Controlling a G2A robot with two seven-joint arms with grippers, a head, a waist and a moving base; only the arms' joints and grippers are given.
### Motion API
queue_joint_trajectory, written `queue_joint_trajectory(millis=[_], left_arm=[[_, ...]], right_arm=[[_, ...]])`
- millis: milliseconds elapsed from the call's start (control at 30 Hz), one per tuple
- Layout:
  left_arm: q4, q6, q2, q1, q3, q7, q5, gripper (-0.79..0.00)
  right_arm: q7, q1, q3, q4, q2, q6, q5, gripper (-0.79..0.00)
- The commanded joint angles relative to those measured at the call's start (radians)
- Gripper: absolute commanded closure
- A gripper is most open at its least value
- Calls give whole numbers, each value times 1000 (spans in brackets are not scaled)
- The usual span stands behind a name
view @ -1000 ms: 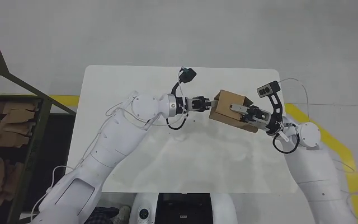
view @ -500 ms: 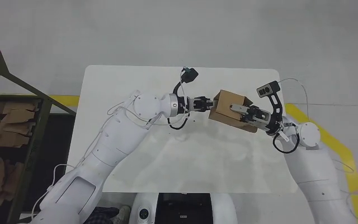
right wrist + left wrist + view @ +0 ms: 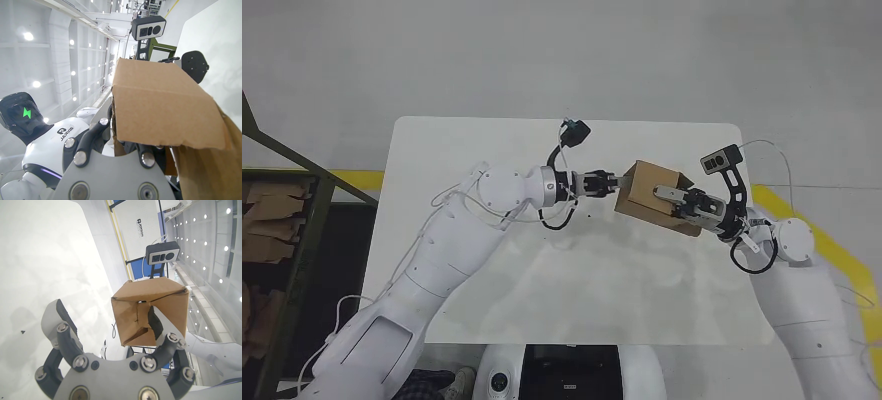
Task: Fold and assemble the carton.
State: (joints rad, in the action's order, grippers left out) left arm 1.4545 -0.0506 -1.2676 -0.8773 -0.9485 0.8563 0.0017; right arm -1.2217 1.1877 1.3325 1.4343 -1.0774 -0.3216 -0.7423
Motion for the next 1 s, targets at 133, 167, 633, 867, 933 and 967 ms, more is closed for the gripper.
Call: queue_joint_trajectory(millis=[133, 167, 633, 867, 933, 967], left_arm=[[7, 2, 4, -8, -10, 5, 9, -785], [8, 3, 4, -10, -11, 6, 12, -785], [29, 3, 10, -26, -13, 32, 26, -785], [23, 4, 8, -20, -7, 34, 21, -785], [21, 4, 7, -15, -2, 33, 18, -785], [20, 3, 6, -12, 0, 34, 17, -785]], right_arm=[[-20, -5, -5, -9, 0, 3, 1, 0], [-22, -6, -6, -10, -1, 3, 0, 0], [-38, -15, -12, -26, -4, 11, -24, 0], [-44, -17, -11, -31, -4, 14, -30, 0], [-44, -18, -11, -32, -4, 14, -30, 0], [-44, -18, -11, -32, -5, 14, -30, 0]])
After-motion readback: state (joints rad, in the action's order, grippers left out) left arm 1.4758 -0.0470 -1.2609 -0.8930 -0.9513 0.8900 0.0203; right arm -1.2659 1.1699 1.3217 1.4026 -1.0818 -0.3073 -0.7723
